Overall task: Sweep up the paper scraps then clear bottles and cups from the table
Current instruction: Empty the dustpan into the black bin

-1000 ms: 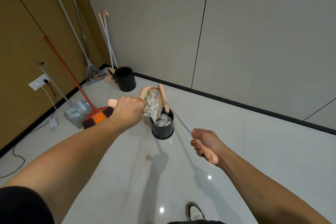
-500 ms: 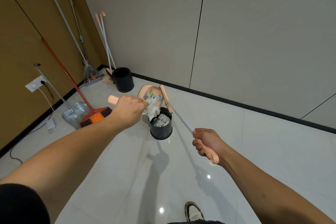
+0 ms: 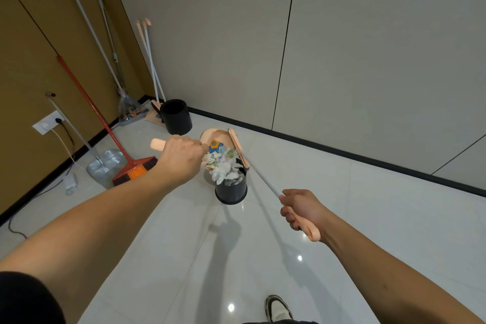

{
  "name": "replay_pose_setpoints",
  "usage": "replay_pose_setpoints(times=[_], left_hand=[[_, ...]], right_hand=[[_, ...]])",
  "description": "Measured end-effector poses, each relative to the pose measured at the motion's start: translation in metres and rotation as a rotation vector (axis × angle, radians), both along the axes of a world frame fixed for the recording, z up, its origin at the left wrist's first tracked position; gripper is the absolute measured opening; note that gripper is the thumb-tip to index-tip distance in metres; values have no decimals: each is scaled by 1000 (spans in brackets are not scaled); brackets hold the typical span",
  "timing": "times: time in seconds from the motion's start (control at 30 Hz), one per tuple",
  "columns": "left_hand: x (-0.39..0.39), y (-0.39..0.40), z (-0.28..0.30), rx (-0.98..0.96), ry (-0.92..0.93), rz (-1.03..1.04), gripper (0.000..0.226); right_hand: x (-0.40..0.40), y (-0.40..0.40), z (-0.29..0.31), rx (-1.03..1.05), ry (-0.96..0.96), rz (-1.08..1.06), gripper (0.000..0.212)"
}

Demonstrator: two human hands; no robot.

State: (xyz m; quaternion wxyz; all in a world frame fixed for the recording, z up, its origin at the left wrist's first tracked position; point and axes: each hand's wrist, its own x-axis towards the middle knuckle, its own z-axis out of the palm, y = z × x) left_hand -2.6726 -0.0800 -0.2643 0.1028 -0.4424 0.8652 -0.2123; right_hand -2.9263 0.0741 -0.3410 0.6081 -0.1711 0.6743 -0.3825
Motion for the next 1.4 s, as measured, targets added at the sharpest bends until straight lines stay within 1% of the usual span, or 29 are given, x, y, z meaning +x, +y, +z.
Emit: replay_pose_setpoints(times=[0.23,0.33,0.47,0.73,0.87,1.0,1.17,1.33,1.4], left_hand=[[-1,-1,-1,-12,-11,-6,14],[0,-1,-1,-16,11,-17,15],[3,-1,-4,-14,8,-73,20],[5,1,-8,-11,-55,-165,15],[3,2,-5,-34,-4,-95,15],[5,2,-4,-14,-16,-94,15],[17,-1,-4,-9,18,-61,12],[46,-4,-5,23,120,16,12],[62,-6,-7,33,167,73,8]], right_hand=[[3,2,3,-7,8,-2,35],[5,0,4,-12,13,-13,37],[5,2,3,-16,17,-24,41],[1,4,0,-16,6,-46,45],[3,5,1,-22,-2,-50,45],[5,5,3,-27,1,-42,44],[13,0,6,-36,5,-32,43],[31,-12,8,-37,31,-2,44],[41,-19,8,-36,41,21,45]])
